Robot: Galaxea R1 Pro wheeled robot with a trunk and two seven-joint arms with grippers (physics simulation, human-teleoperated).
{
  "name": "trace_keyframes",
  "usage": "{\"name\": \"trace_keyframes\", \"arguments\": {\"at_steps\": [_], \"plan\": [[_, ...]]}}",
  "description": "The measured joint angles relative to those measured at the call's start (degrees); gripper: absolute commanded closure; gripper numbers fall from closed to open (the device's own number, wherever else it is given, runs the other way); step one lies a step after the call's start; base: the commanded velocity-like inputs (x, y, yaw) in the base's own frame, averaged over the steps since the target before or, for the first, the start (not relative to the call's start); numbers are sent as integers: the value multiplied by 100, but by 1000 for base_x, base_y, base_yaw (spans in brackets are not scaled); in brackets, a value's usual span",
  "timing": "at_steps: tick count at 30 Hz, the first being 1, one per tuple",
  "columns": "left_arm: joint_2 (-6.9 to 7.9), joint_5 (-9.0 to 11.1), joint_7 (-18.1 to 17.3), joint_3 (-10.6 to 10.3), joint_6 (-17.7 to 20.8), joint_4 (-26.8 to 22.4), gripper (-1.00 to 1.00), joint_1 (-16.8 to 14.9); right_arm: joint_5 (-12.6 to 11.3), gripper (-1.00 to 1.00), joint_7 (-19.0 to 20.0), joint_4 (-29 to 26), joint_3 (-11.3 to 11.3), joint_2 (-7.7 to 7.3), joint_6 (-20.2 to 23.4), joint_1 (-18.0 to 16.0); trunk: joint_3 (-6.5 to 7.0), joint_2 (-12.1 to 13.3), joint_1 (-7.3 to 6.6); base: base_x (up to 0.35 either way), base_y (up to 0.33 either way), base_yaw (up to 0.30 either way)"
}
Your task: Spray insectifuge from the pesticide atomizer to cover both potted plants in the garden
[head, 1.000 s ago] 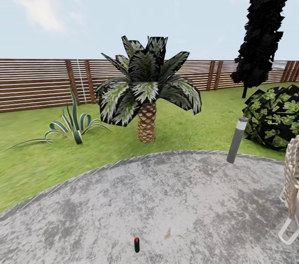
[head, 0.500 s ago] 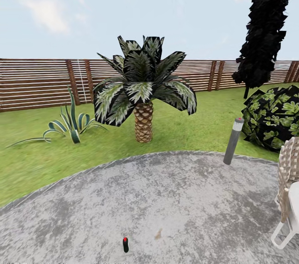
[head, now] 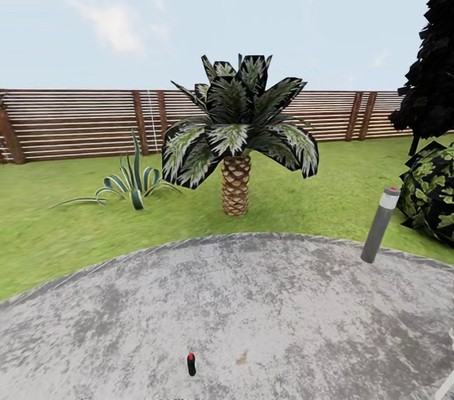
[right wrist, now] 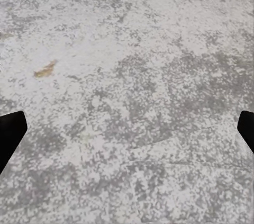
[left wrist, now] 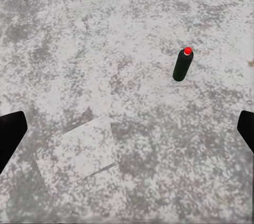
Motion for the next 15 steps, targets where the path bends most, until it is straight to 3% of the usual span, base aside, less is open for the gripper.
{"name": "trace_keyframes", "arguments": {"at_steps": [6, 15], "plan": [[0, 0, 0, 0, 0, 1, -100, 0, 0, -100, 0, 0, 0, 0, 1, 0, 0, 0, 0, 0, -282, 245], [1, 0, 0, 0, -1, 2, -100, 1, -1, -100, 0, -2, -1, -1, 2, 2, 0, 0, 0, 0, -282, 23]]}}
